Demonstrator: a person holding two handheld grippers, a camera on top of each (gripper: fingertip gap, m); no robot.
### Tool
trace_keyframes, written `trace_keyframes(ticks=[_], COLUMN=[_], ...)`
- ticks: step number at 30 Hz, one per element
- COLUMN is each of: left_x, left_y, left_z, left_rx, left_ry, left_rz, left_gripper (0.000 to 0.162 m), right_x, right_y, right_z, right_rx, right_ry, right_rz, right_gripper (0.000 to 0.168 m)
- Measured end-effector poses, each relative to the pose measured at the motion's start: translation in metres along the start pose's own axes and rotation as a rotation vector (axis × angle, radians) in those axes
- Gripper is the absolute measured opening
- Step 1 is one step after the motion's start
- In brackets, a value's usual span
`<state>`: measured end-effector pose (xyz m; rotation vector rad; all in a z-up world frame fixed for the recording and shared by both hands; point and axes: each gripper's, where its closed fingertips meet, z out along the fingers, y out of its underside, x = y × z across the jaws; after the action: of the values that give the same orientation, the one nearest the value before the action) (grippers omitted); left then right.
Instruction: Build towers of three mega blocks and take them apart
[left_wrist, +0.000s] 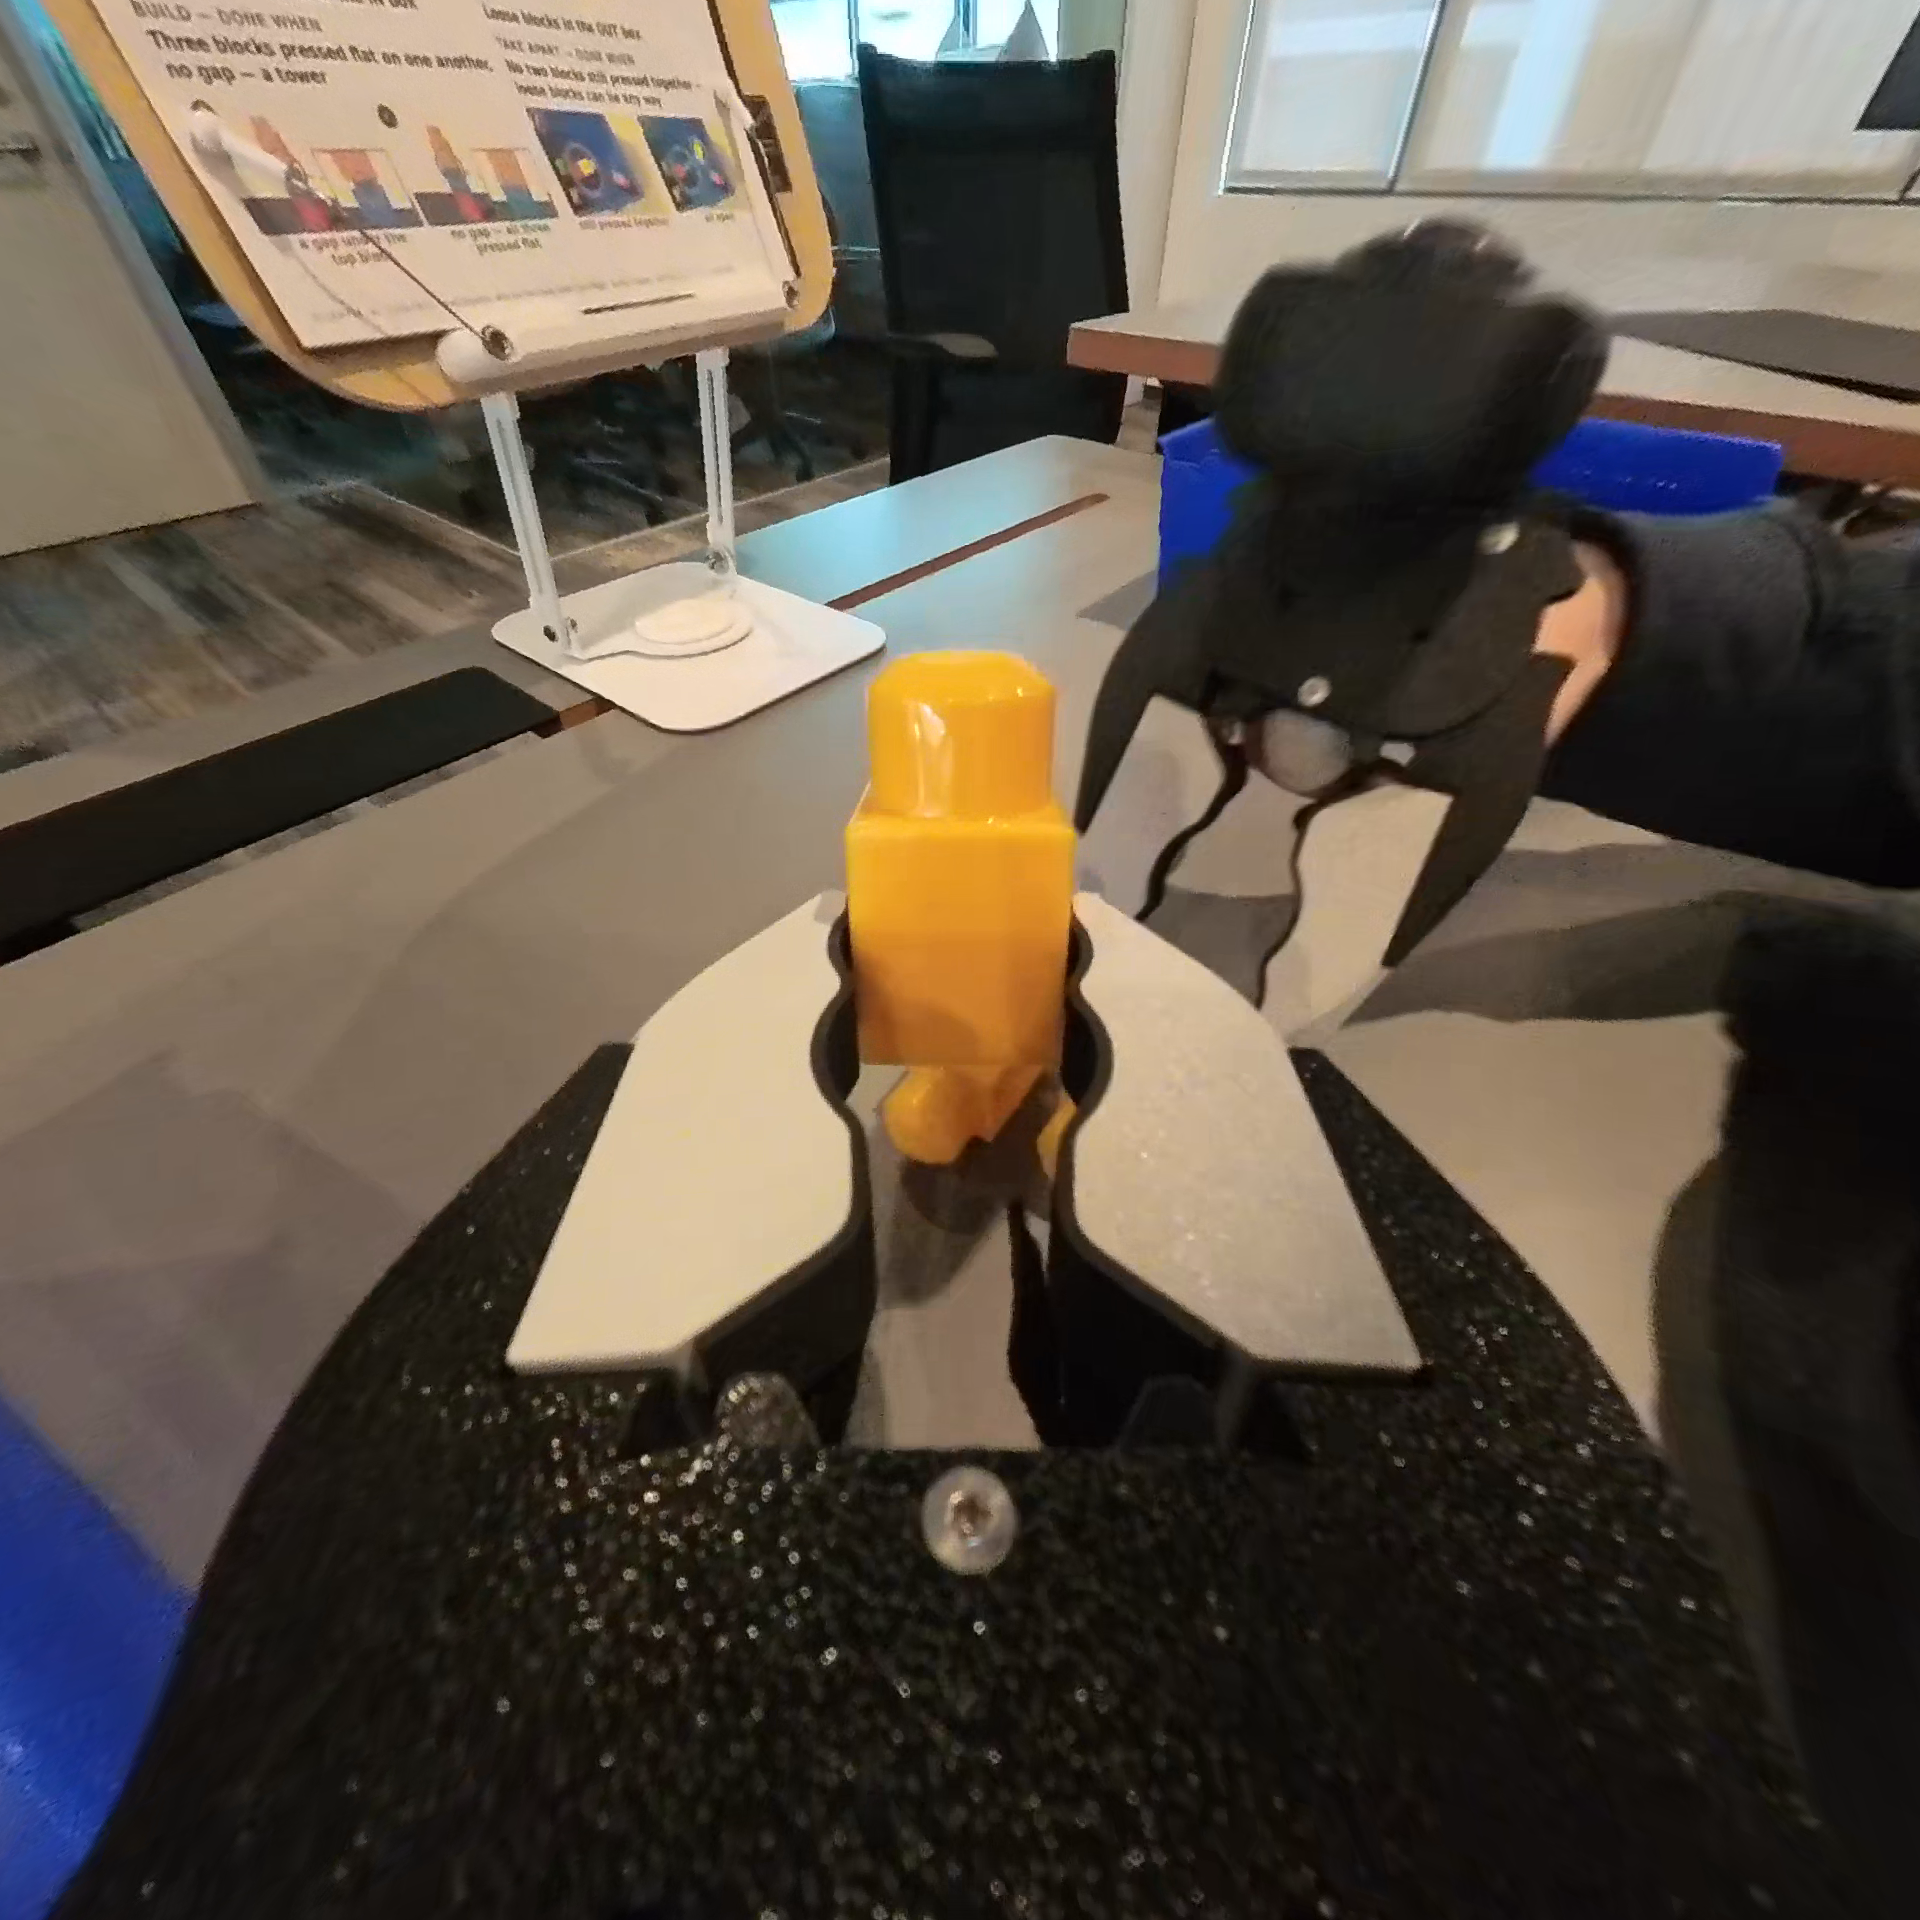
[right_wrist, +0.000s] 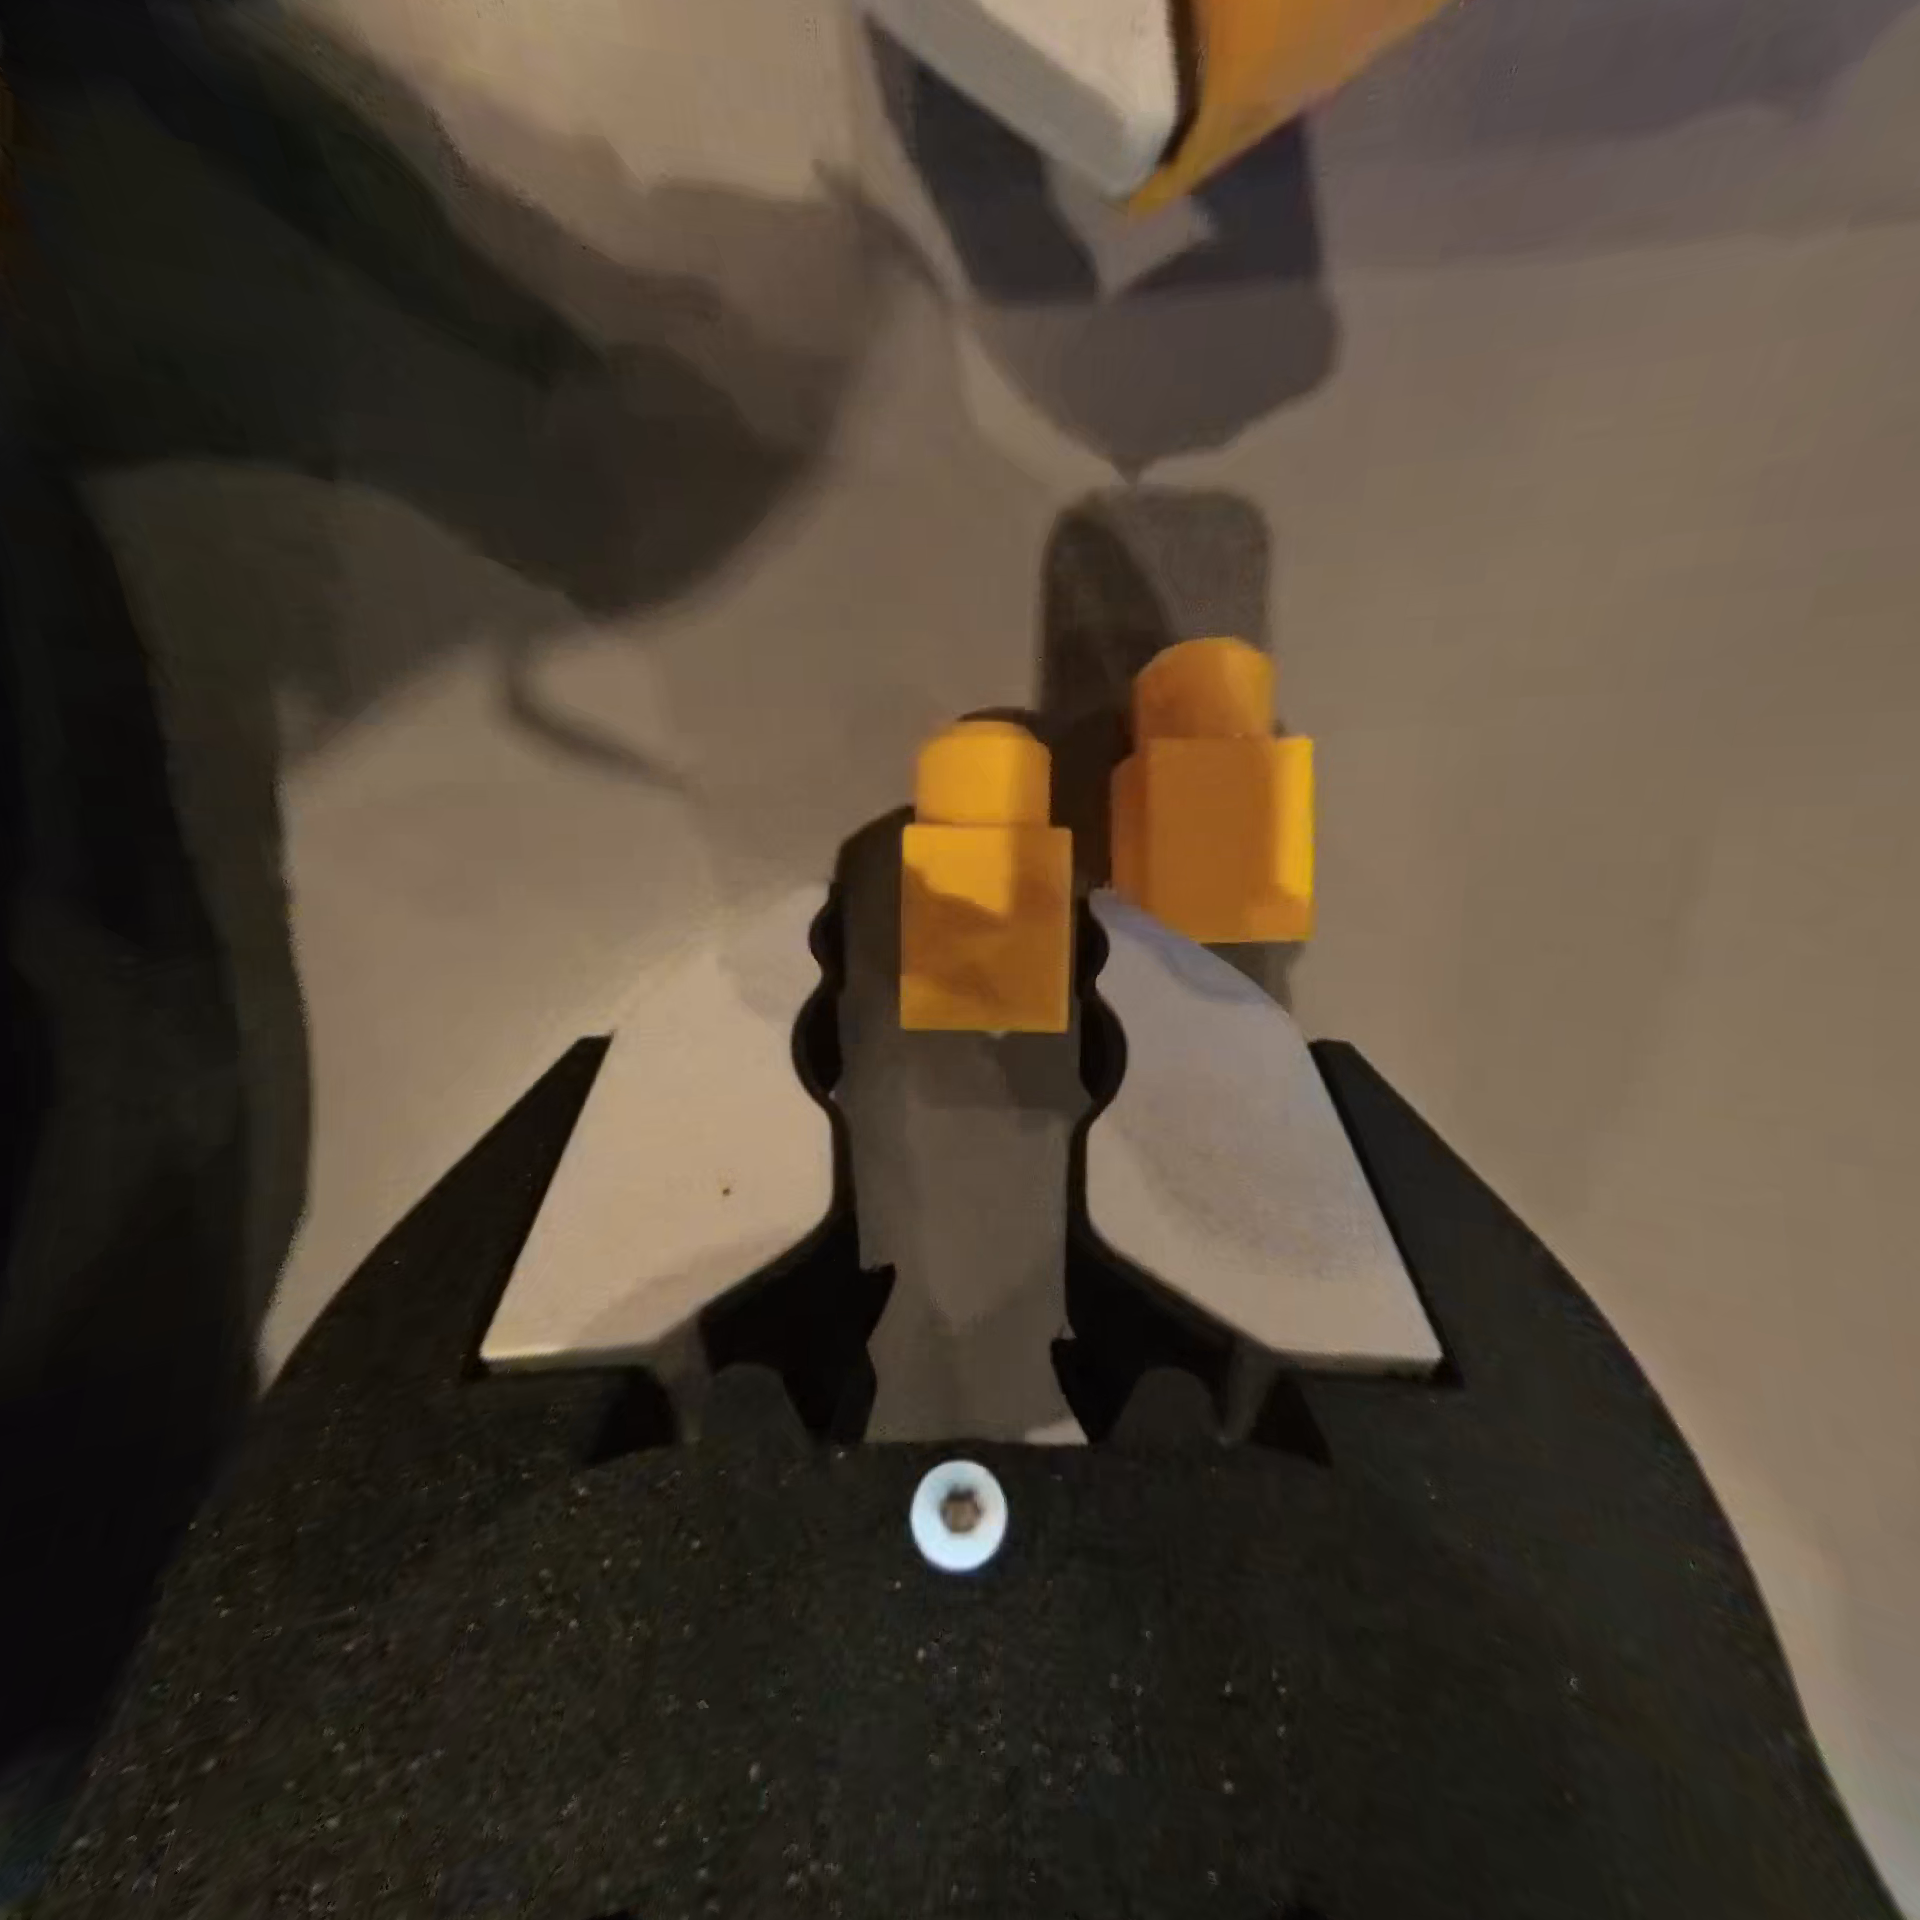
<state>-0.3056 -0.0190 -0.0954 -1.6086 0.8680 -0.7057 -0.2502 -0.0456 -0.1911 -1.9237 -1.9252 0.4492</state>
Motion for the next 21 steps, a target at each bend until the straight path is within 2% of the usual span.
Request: trace_keyframes(ticks=[1,6,9,10,13,16,18,21], left_x=[0.001,0.001,-0.003,-0.003,-0.003,0.002,0.008,0.026], left_y=[0.001,0.004,0.007,0.007,0.006,0.004,0.004,0.001], left_z=[-0.001,-0.008,-0.011,-0.012,-0.013,-0.010,-0.005,0.008], left_rx=[0.001,0.016,0.005,0.010,0.023,0.029,0.037,0.068], left_ry=[0.001,-0.003,-0.018,-0.014,-0.013,0.013,0.051,0.186], left_rz=[-0.005,-0.015,-0.022,-0.029,-0.035,-0.045,-0.069,-0.152], left_gripper=[0.035,0.035,0.035,0.035,0.035,0.035,0.035,0.035], right_x=[0.001,0.005,0.003,0.002,0.006,0.021,0.036,0.036], right_y=[0.003,0.006,0.009,0.011,0.010,-0.009,-0.031,-0.065], right_z=[0.006,0.022,0.028,0.030,0.023,-0.012,-0.053,-0.131], right_rx=[-0.063,-0.202,-0.230,-0.238,-0.156,0.126,0.436,0.987], right_ry=[-0.009,-0.015,-0.030,-0.036,0.003,0.067,0.123,0.102], right_rz=[-0.015,-0.058,-0.062,-0.058,-0.019,0.106,0.193,0.212], right_gripper=[0.045,0.056,0.047,0.038,0.037,0.037,0.036,0.036])
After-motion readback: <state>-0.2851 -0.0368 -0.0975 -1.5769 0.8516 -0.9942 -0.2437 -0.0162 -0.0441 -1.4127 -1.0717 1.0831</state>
